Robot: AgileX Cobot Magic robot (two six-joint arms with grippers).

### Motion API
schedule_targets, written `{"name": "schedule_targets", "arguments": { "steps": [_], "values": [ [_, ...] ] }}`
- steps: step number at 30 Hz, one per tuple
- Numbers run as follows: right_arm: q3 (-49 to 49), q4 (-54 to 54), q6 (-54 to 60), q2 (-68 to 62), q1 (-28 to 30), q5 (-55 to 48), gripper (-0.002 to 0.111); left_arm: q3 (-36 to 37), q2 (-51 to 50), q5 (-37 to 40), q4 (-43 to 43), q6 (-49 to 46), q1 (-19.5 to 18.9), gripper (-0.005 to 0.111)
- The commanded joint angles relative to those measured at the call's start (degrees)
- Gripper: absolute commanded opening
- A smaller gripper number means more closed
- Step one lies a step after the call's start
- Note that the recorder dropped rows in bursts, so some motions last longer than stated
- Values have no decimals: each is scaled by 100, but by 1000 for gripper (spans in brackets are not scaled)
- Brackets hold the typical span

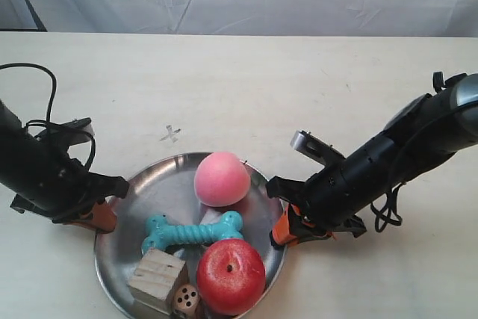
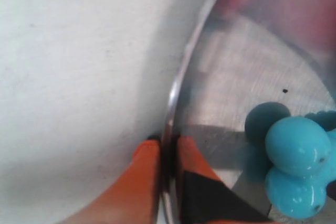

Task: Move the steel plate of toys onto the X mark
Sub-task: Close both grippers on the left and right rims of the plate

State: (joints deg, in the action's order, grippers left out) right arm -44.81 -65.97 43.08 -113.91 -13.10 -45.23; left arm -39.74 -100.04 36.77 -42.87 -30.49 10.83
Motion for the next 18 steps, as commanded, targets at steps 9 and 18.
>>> {"name": "schedule_targets", "arguments": {
  "steps": [9, 18],
  "values": [
    [103, 86, 55, -249, -71, 148, -1, 4, 7, 412, -447, -2, 76, 0],
    [-50, -77, 130, -249, -71, -599, -1, -305, 7, 1331, -332, -2, 76, 0]
  ]
}}
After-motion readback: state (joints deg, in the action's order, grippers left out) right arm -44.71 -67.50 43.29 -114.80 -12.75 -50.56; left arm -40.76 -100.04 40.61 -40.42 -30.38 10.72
